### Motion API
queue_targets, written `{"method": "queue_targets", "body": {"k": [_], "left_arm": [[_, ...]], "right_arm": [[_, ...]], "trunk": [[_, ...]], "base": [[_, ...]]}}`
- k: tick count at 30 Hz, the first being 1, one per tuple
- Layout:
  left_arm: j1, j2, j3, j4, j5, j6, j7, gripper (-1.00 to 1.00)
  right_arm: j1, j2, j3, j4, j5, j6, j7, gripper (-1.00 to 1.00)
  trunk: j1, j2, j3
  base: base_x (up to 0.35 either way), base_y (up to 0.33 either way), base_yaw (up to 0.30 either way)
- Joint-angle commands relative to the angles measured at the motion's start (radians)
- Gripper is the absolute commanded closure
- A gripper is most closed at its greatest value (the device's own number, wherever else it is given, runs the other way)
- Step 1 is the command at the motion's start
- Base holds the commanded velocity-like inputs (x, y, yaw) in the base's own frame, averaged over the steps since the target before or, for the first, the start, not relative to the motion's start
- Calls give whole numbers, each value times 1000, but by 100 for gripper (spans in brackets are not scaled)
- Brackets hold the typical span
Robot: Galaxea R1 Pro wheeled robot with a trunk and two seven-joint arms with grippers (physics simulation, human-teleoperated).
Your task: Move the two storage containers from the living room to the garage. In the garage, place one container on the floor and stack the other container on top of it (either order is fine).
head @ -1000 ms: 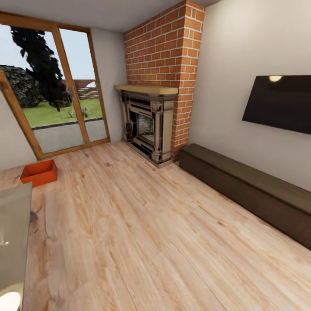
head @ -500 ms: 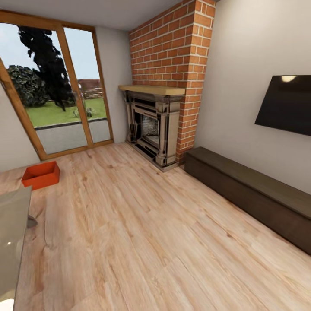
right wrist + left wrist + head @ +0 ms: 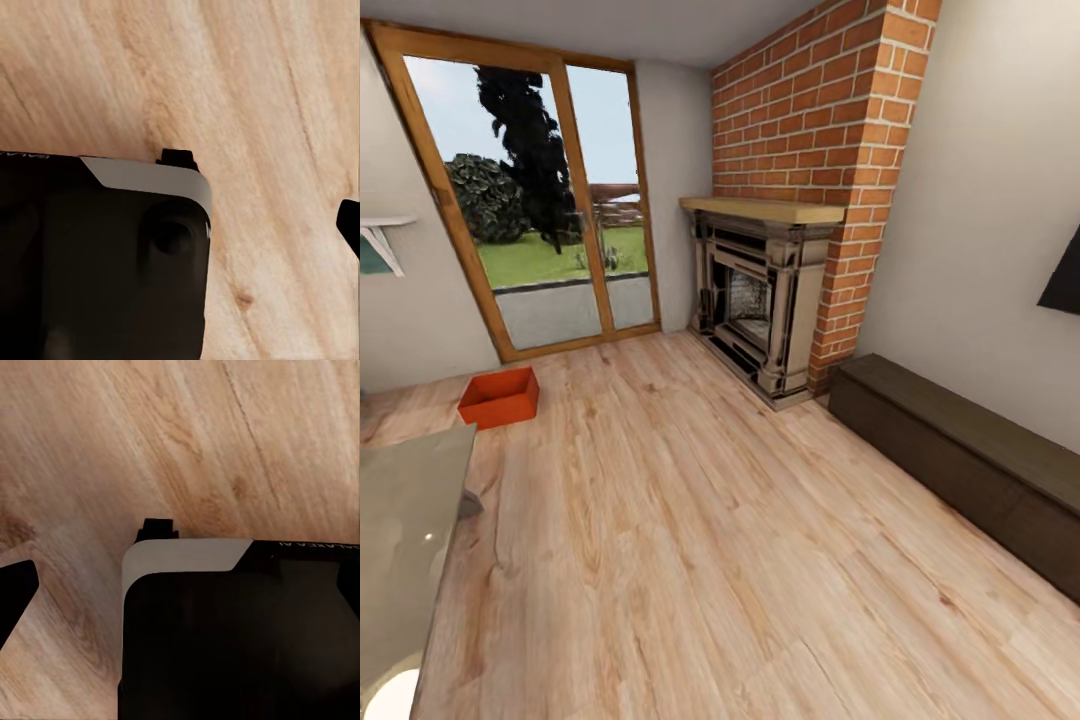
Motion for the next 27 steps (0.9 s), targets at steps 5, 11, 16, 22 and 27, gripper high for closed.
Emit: {"method": "queue_targets", "body": {"k": [5,11,16,22,27], "left_arm": [[-1,0,0,0,5,2,1,-100],[-1,0,0,0,5,2,1,-100],[-1,0,0,0,5,2,1,-100],[-1,0,0,0,5,2,1,-100],[-1,0,0,0,5,2,1,-100]], "right_arm": [[-1,1,8,3,-10,-6,-1,-100],[-1,1,8,3,-10,-6,-1,-100],[-1,1,8,3,-10,-6,-1,-100],[-1,1,8,3,-10,-6,-1,-100],[-1,1,8,3,-10,-6,-1,-100]], "trunk": [[1,-1,-1],[1,-1,-1],[1,-1,-1],[1,-1,-1],[1,-1,-1]], "base": [[321,0,267],[321,0,267],[321,0,267],[322,0,266],[321,0,256]]}}
